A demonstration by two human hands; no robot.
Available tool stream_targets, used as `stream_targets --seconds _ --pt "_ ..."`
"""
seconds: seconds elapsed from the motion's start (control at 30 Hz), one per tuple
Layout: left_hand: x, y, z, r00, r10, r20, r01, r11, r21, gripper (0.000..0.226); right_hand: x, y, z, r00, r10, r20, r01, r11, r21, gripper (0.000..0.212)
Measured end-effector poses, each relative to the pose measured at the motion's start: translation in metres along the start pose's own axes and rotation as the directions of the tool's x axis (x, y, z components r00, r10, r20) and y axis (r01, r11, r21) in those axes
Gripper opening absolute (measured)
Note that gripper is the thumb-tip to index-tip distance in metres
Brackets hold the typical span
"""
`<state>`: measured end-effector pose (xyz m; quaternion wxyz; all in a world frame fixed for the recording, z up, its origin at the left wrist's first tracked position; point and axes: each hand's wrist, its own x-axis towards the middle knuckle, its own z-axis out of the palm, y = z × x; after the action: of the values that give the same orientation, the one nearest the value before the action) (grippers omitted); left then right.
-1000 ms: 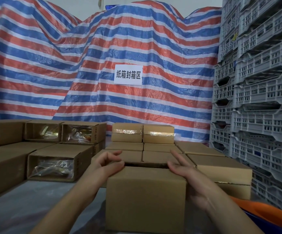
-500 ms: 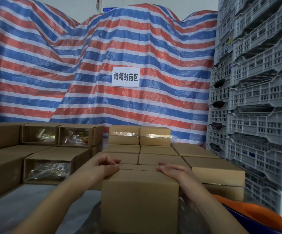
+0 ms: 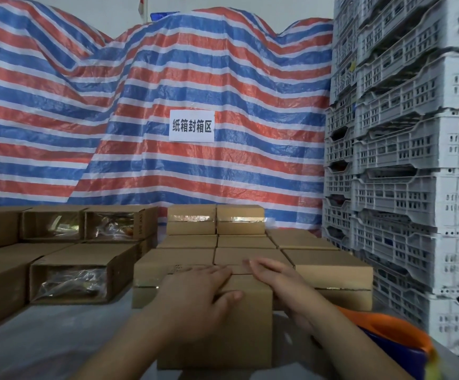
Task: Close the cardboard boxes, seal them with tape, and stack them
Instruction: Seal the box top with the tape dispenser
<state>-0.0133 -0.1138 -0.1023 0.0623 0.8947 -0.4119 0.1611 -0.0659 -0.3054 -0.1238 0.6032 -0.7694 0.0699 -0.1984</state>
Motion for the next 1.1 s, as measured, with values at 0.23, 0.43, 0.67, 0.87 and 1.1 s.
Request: stream_targets --seconds 0.23,0.43,0.67,0.87,1.1 --pt "0.001 -0.003 0.007 1.0 0.006 -0.015 -0.006 1.0 -0.01 0.066 -0.042 -0.013 -0.086 0.914 -0.287 -0.285 -0.18 0.343 -0.922 0.055" --pt "0.002 -0.004 0.009 0.999 0.005 -0.032 -0.005 1.0 -0.001 0.066 -0.08 0.028 -0.113 0.964 -0.052 -0.261 -0.25 0.16 -0.955 0.06" --pt "-0.005 -0.002 0.006 1.0 0.004 -0.027 -0.004 1.0 0.001 0.067 -0.077 0.025 -0.105 0.95 -0.119 -0.29 -0.241 0.314 -0.918 0.049" --pt "-0.005 -0.003 0.003 1.0 0.002 -0.009 -0.003 0.975 -0.22 0.055 -0.037 -0.068 -0.086 0.922 -0.109 -0.372 -0.038 0.929 -0.367 0.05" --pt "0.001 -0.017 -0.022 0.985 -0.072 0.155 0.165 0.634 -0.756 0.03 0.027 -0.121 -0.022 0.998 -0.003 0.058 -0.002 0.998 0.07 0.052"
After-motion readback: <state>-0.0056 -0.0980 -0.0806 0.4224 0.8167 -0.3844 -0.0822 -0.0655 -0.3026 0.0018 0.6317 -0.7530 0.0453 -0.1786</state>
